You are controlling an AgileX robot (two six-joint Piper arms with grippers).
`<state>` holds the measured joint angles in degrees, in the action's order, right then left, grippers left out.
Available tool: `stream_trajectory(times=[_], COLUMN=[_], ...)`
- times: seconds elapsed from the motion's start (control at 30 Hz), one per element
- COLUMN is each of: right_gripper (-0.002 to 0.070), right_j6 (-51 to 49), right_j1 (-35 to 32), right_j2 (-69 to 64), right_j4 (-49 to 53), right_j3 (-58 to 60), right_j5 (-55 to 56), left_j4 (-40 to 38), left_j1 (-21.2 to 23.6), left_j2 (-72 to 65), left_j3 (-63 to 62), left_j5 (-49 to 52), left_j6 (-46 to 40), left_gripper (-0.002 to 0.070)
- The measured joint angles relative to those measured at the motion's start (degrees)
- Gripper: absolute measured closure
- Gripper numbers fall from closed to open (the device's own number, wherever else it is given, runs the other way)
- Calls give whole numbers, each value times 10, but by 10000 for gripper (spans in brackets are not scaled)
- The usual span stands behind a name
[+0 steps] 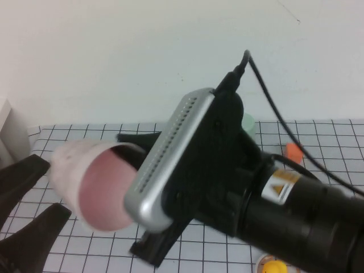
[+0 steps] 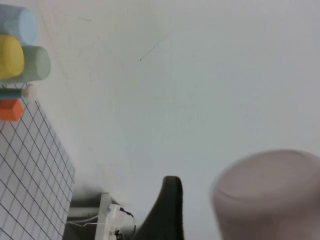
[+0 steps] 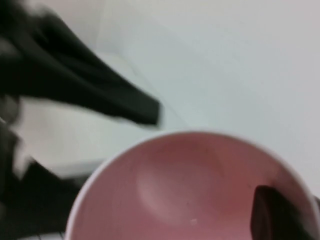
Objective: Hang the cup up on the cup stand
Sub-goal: Adjust the cup with two arms
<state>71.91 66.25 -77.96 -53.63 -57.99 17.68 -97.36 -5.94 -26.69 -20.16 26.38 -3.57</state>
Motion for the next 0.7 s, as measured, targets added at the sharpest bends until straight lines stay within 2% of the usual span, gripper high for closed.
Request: stream_trajectory(times=[0.1, 0.27, 0.4, 0.5, 0.7], right_gripper=[654, 654, 654, 654, 657], right_j6=[-110, -217, -247, -255, -258], right_j1=[18, 25, 26, 26, 26], right_j2=[-7, -41, -63, -72, -77], right_j4=[93, 172, 199, 205, 208], right_j3=[1, 1, 1, 1, 1], right_j5=[16, 29, 44, 53, 57], left_j4=[-6, -7, 1, 5, 6], left_j1=[0, 1, 1, 1, 2], left_j2=[0, 0, -1, -2, -3], left_j3=[0, 0, 1, 1, 1], left_j5=[-2, -4, -8, -19, -29], left_j6=[22, 28, 21, 13, -23], left_gripper=[-9, -9, 10, 71, 81])
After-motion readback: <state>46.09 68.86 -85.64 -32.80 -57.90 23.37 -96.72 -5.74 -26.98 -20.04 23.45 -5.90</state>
